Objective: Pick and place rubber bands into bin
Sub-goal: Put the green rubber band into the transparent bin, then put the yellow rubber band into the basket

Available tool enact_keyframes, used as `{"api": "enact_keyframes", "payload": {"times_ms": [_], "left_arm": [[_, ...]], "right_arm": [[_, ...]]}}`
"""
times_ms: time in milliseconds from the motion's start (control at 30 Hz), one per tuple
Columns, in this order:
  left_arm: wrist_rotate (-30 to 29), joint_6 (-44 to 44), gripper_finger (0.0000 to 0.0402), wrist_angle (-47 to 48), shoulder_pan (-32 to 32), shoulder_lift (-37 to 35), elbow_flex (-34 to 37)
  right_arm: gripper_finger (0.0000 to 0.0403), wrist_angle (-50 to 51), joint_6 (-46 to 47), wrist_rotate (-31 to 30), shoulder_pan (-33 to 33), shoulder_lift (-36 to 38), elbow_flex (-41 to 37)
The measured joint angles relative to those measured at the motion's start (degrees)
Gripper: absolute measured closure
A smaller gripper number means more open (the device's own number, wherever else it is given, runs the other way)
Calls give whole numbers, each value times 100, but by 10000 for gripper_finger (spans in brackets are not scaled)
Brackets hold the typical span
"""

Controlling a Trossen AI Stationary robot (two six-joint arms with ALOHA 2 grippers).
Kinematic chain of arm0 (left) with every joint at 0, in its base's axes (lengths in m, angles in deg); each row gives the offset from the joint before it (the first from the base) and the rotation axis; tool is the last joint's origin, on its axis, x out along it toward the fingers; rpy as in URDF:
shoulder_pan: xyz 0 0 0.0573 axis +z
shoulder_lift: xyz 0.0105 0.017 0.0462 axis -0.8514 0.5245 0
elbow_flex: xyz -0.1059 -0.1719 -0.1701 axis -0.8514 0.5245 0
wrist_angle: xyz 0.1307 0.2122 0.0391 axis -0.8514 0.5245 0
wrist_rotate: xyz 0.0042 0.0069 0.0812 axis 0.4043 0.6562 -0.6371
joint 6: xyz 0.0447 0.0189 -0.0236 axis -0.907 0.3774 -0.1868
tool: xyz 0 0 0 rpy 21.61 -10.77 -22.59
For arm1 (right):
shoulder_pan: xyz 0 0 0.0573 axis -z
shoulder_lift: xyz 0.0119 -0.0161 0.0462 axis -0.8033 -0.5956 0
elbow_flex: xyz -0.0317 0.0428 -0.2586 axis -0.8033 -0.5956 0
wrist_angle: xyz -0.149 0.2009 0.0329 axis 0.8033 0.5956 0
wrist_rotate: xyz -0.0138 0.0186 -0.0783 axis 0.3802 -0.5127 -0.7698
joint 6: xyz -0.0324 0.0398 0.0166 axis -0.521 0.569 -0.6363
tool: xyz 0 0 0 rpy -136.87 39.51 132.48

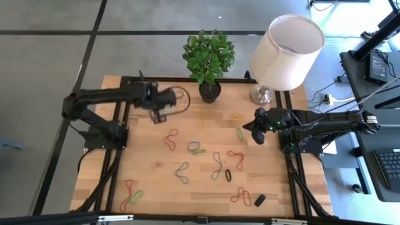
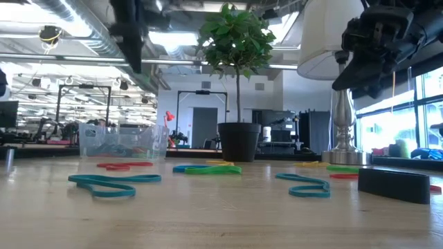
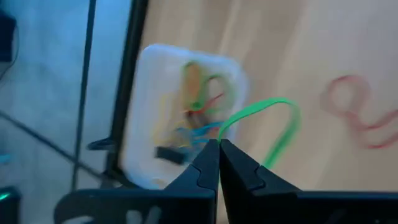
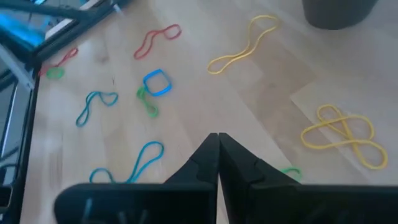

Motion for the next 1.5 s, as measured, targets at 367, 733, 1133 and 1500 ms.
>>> {"api": "enact_keyframes", "payload": {"times_ms": [367, 733, 1133, 1500], "left_arm": [[838, -2014, 399, -1559, 2390, 500, 750], [803, -1877, 384, -1731, 3535, 1020, 1235], [735, -1396, 286, -1666, 3674, 944, 1128], [1080, -888, 328, -1579, 2389, -152, 815]], "right_arm": [[391, 3, 923, -658, 0, 2, 0], [391, -27, 915, -998, 0, 2, 0], [391, -70, 882, -1137, 2, 2, 0], [391, -67, 867, -1127, 2, 2, 0]]}}
